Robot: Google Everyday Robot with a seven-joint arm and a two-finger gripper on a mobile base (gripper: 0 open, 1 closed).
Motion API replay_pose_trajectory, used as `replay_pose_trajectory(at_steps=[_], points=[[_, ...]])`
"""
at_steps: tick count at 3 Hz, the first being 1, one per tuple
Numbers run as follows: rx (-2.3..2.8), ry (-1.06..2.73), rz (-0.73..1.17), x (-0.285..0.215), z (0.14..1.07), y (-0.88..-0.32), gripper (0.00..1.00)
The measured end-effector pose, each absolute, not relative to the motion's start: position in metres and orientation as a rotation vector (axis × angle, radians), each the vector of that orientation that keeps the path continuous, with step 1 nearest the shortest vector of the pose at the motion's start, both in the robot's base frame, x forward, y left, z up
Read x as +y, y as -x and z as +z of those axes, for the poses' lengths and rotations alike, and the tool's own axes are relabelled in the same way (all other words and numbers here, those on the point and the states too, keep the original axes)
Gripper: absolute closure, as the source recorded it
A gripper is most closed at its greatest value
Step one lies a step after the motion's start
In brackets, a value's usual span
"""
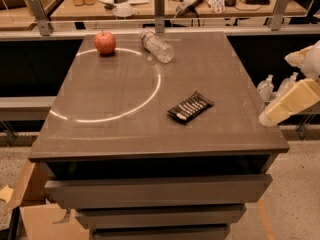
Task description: Move water bottle near rxbar chocolate
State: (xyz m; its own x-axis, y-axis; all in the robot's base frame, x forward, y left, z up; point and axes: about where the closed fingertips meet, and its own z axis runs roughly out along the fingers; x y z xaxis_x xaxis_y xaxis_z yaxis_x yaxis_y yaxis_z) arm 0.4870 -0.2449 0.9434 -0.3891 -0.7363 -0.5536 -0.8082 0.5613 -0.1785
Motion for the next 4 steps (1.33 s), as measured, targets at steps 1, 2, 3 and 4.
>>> replay_pose_trajectory(at_steps=[1, 2, 3, 4], points=[[2.109, 1.068, 0.218, -0.245, 0.938, -0.513, 0.00], [2.006, 0.963, 0.226, -0.238, 0.938, -0.534, 0.00], [1.950, 0.905, 0.195, -0.238, 0.948, -0.549, 0.00], [1.951, 0.905, 0.195, -0.238, 0.947, -0.549, 0.00]])
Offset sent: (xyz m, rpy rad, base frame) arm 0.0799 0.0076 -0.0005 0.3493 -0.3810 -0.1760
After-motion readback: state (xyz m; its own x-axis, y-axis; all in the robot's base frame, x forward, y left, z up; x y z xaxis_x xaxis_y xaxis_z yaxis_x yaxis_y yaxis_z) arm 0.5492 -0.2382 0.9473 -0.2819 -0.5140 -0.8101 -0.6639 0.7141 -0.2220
